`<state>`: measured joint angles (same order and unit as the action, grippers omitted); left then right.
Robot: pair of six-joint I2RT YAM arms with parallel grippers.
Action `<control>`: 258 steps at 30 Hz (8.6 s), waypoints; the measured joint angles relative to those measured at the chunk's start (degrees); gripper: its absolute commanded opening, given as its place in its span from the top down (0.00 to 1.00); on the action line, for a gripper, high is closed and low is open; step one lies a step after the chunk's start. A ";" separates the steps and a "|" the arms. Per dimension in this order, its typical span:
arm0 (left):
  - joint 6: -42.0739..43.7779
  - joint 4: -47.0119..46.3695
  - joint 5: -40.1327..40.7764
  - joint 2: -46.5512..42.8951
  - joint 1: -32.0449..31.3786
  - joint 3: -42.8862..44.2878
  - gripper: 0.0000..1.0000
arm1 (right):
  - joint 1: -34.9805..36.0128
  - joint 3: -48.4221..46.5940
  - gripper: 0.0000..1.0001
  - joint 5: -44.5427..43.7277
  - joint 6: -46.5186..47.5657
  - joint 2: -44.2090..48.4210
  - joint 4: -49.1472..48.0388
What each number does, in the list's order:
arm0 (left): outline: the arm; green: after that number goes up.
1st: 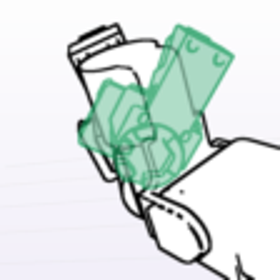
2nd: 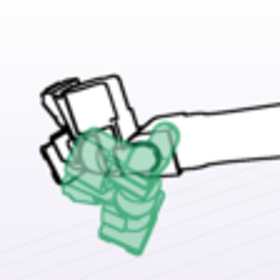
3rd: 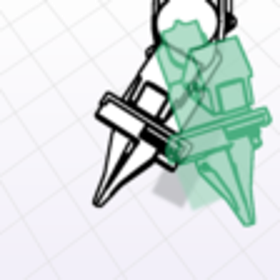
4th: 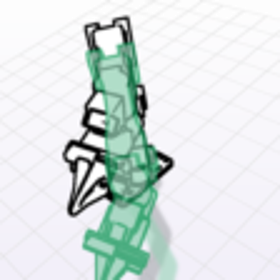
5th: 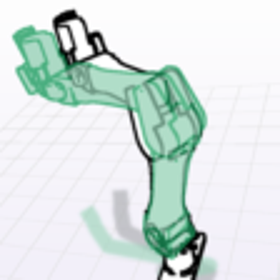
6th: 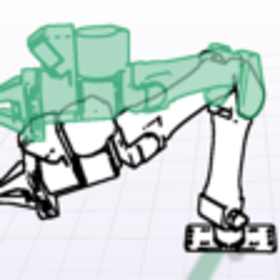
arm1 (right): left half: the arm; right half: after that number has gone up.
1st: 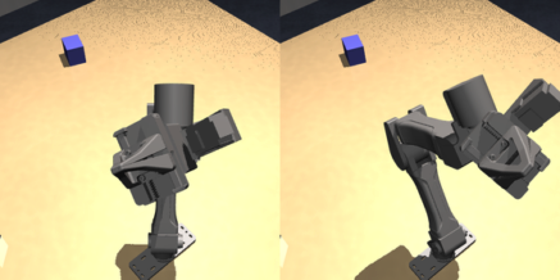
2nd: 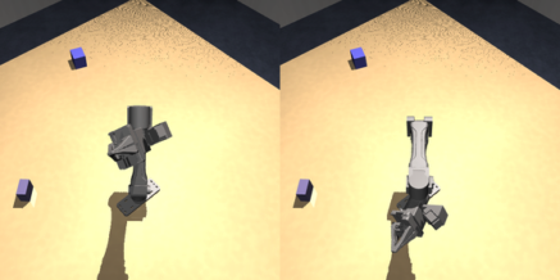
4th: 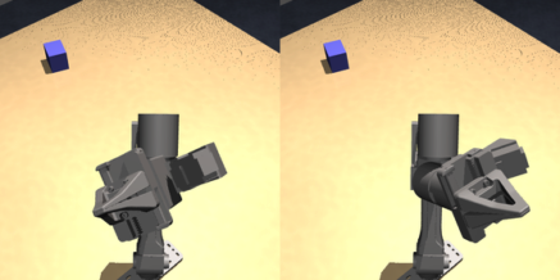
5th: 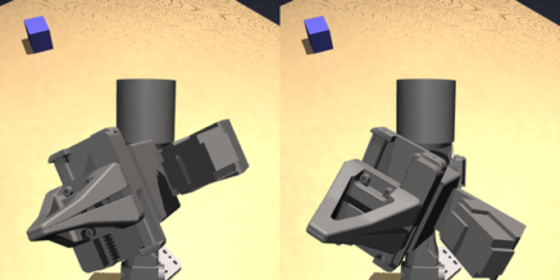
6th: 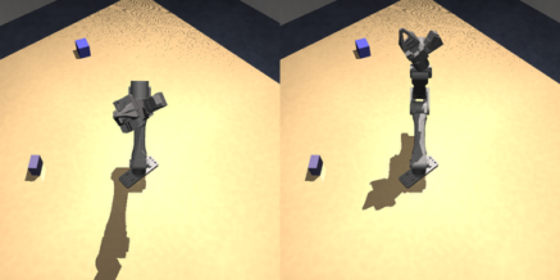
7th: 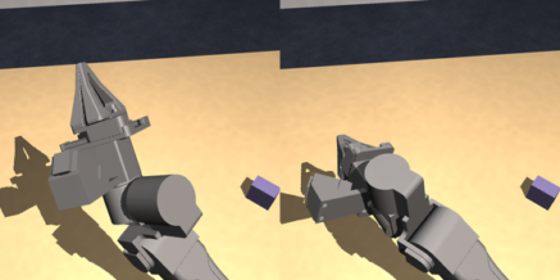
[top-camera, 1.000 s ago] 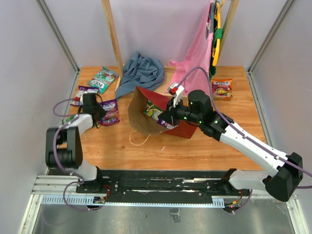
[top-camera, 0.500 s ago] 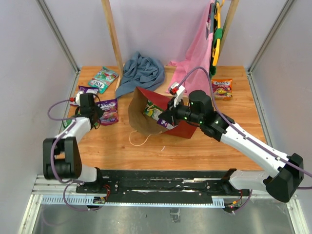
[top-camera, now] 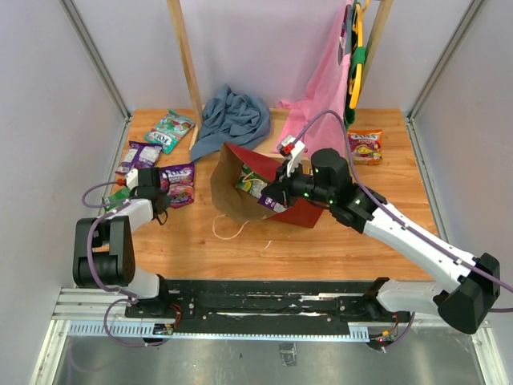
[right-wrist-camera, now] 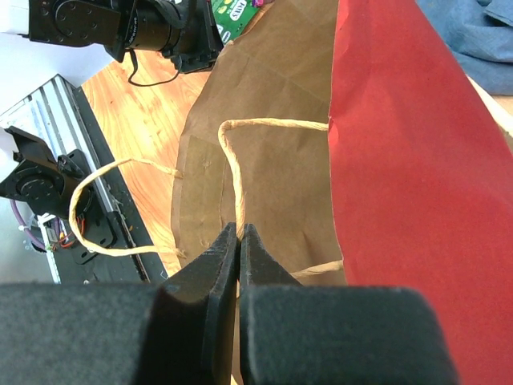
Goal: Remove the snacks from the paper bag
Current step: Adjust the snack at the center of the board.
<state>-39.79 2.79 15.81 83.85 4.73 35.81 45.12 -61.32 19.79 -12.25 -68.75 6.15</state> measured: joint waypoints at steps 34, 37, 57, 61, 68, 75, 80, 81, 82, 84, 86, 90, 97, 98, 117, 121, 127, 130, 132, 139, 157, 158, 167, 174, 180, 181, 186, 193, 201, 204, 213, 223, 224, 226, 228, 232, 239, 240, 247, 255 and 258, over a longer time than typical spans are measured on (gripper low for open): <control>-1.60 8.04 3.80 -25.49 0.00 -3.93 1.00 | 10.10 -7.08 0.14 -10.36 4.74 6.27 1.95; -1.62 6.80 3.58 -25.62 0.00 -4.50 0.99 | 12.17 -11.91 0.35 -12.94 7.48 3.56 1.20; -1.44 -7.02 -7.74 -14.67 6.29 -7.52 1.00 | 12.41 -61.20 0.99 -5.07 4.96 -63.73 4.07; -1.62 -8.04 -9.84 -16.90 7.21 -9.68 1.00 | 11.91 -67.36 0.99 -3.48 4.17 -71.12 5.20; -1.57 -9.40 -12.17 -18.56 7.28 -9.88 1.00 | 9.77 -77.70 0.99 -0.17 1.75 -82.40 7.54; -1.51 -10.51 -13.07 -18.53 7.37 -11.06 0.99 | 8.44 -76.87 0.99 0.42 1.07 -83.65 11.41; -1.40 -10.40 -13.20 -18.64 7.43 -12.22 0.99 | 8.48 -74.88 0.99 -0.74 1.66 -83.27 13.00; -1.40 -10.40 -13.20 -18.73 7.43 -12.28 0.99 | 8.55 -73.70 0.99 -1.38 1.95 -82.97 13.20; -1.40 -10.38 -13.18 -18.86 7.43 -12.31 1.00 | 8.55 -72.83 0.99 -1.81 2.03 -82.75 13.40; -1.40 -10.34 -13.18 -19.56 7.45 -12.28 0.99 | 8.55 -70.97 0.99 -2.32 2.27 -81.72 13.20; -1.40 -10.10 -13.16 -20.76 7.45 -12.28 0.99 | 8.63 -69.61 0.99 -3.28 2.71 -80.50 13.46; -1.46 -8.85 -12.61 -24.63 7.48 -12.28 1.00 | 9.29 -65.70 0.99 -6.29 3.96 -76.76 12.63; -2.29 -1.84 -8.72 -28.72 7.52 -9.73 0.99 | 12.85 -63.28 0.65 -11.04 4.96 -70.55 7.32; -2.43 -0.90 -8.28 -28.92 7.52 -9.09 0.99 | 13.22 -64.15 0.52 -11.13 4.81 -70.58 6.91; -4.20 10.12 -7.98 -40.09 7.56 -4.24 1.00 | 13.27 -83.60 0.27 -9.25 5.88 -89.70 5.62; -4.15 10.67 -8.00 -40.09 7.56 -4.24 0.99 | 13.00 -81.13 0.28 -9.97 6.78 -88.15 6.73; -3.45 9.92 -9.20 -39.67 7.56 -5.07 0.99 | 12.85 -71.49 0.33 -10.62 7.63 -81.92 8.72; -3.06 8.07 -11.67 -37.70 7.56 -7.08 0.99 | 12.52 -63.67 0.34 -10.60 6.84 -76.96 8.44; -2.73 6.14 -14.19 -35.63 7.56 -9.20 0.99 | 12.31 -58.64 0.34 -10.60 6.25 -73.90 7.91; -2.05 -2.19 -25.40 -25.57 6.08 -16.65 0.71 | 11.93 -53.13 0.35 -10.58 5.25 -69.88 8.94; -2.25 -16.22 -27.19 -16.83 2.25 -15.63 0.99 | 11.87 -53.44 0.35 -10.34 5.16 -69.88 9.97; -2.27 -16.85 -26.73 -15.74 2.25 -15.45 0.99 | 11.87 -53.53 0.35 -10.34 5.16 -69.88 10.10; -3.82 -21.22 -22.86 -6.29 2.19 -15.21 0.99 | 11.78 -53.55 0.34 -9.99 5.18 -69.88 10.45; -4.35 -12.31 -12.22 -10.32 1.90 -14.38 0.99 | 11.37 -53.57 0.34 -9.62 5.14 -69.88 10.64; -4.24 1.66 -1.16 -19.08 1.88 -13.18 0.99 | 11.26 -53.59 0.34 -9.25 4.74 -69.88 10.64; -4.13 2.78 -1.01 -20.63 1.88 -13.20 0.99 | 11.26 -53.59 0.34 -9.18 4.70 -69.88 10.64; -1.79 0.22 -9.64 -25.57 1.88 -14.69 0.80 | 11.21 -53.59 0.33 -8.83 4.52 -69.88 10.64; -0.26 -4.22 -16.65 -19.80 1.88 -16.70 0.68 | 11.21 -53.48 0.32 -8.81 4.48 -69.77 10.64; -0.50 -9.46 -18.69 -17.33 1.88 -18.03 0.63 | 11.21 -53.22 0.32 -8.72 4.50 -69.59 10.62; -0.96 -12.44 -19.34 -17.38 1.88 -19.19 0.63 | 11.21 -53.22 0.32 -8.66 4.50 -69.59 10.64; -2.12 -18.86 -19.65 -14.56 1.88 -20.20 0.63 | 11.21 -53.22 0.32 -8.41 4.50 -69.59 10.67; -4.50 -27.85 -22.21 -7.23 1.88 -19.96 0.99 | 11.21 -53.22 0.32 -8.24 4.52 -69.59 10.73; -4.83 -28.02 -22.25 -6.99 1.88 -19.96 0.99 | 11.21 -53.22 0.32 -8.22 4.52 -69.59 10.75; -5.01 -28.04 -22.29 -6.88 1.88 -19.93 0.99 | 11.19 -53.22 0.32 -8.20 4.50 -69.59 10.78; -5.11 -27.52 -22.21 -7.32 1.88 -19.89 0.99 | 11.15 -53.22 0.32 -8.17 4.48 -69.59 10.78; -5.42 -22.25 -21.46 -11.82 1.81 -19.85 0.99 | 10.71 -53.24 0.33 -7.72 3.54 -69.59 10.84; -6.71 -8.63 -17.70 -25.90 1.42 -20.61 0.99 | 9.86 -53.57 0.33 -6.82 -1.55 -69.59 11.26; -6.97 -7.23 -17.49 -27.67 1.40 -20.96 1.00 | 9.73 -53.59 0.33 -6.75 -2.32 -69.59 11.26; -7.85 2.99 -14.95 -36.00 1.62 -21.68 0.99 | 8.46 -54.31 0.33 -7.89 -6.75 -69.75 12.90; -6.97 5.84 -16.92 -42.03 1.62 -21.66 0.70 | 8.13 -54.31 0.30 -7.30 -7.02 -69.26 13.35; -6.05 5.77 -18.21 -41.92 1.62 -20.57 0.65 | 8.15 -53.13 0.28 -7.72 -5.95 -67.71 14.99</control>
<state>-45.84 8.56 -2.39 41.93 6.35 15.25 53.28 -114.45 12.08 -18.20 -136.46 21.15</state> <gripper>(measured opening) 0.317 0.702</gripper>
